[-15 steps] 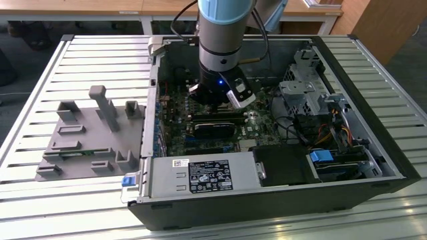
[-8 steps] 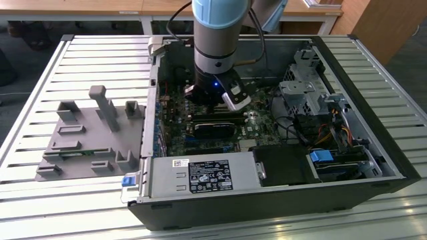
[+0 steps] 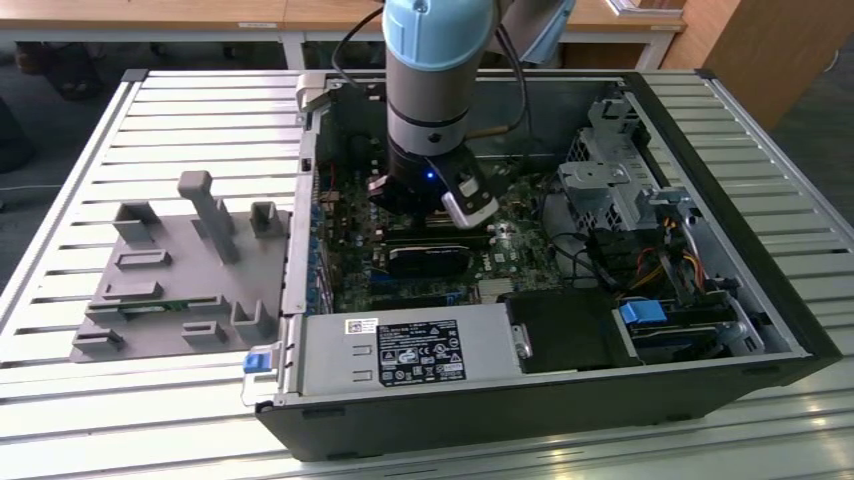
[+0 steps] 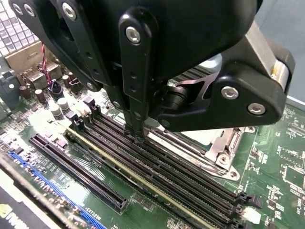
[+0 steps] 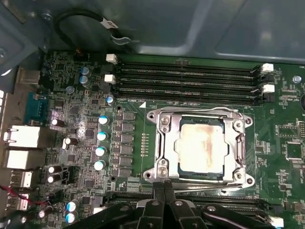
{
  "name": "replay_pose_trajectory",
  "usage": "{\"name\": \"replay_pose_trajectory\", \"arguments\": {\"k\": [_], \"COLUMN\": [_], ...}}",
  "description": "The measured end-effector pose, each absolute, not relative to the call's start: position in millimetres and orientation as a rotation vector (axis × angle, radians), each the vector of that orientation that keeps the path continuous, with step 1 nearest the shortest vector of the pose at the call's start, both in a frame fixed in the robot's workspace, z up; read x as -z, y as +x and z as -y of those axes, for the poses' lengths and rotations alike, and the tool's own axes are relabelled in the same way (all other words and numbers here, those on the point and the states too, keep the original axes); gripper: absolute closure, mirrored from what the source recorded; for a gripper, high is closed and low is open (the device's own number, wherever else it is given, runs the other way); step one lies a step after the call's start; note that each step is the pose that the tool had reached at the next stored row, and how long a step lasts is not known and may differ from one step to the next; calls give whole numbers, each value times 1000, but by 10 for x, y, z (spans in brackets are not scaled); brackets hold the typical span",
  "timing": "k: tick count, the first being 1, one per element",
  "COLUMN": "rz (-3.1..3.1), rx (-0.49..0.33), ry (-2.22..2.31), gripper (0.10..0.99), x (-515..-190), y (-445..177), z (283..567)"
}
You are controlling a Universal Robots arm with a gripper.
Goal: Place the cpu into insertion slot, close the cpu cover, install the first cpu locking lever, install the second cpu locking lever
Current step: 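Install the second cpu locking lever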
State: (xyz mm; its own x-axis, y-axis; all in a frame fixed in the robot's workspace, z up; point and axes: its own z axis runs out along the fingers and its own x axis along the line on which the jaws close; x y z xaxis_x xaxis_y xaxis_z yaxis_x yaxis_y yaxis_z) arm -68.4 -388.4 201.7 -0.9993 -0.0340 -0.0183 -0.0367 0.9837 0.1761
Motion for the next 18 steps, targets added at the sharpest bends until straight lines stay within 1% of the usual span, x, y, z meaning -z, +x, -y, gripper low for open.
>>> {"name": "replay_pose_trajectory", "arguments": {"k": [7, 14, 18], "rz": [-3113, -3107, -3104], "rx": [-287, -342, -359], "ry": [-55, -55, -55], "gripper": [980, 980, 980], "x": [-1978, -1956, -1928], "y": [-715, -751, -751], "z": [3894, 3896, 3896]}}
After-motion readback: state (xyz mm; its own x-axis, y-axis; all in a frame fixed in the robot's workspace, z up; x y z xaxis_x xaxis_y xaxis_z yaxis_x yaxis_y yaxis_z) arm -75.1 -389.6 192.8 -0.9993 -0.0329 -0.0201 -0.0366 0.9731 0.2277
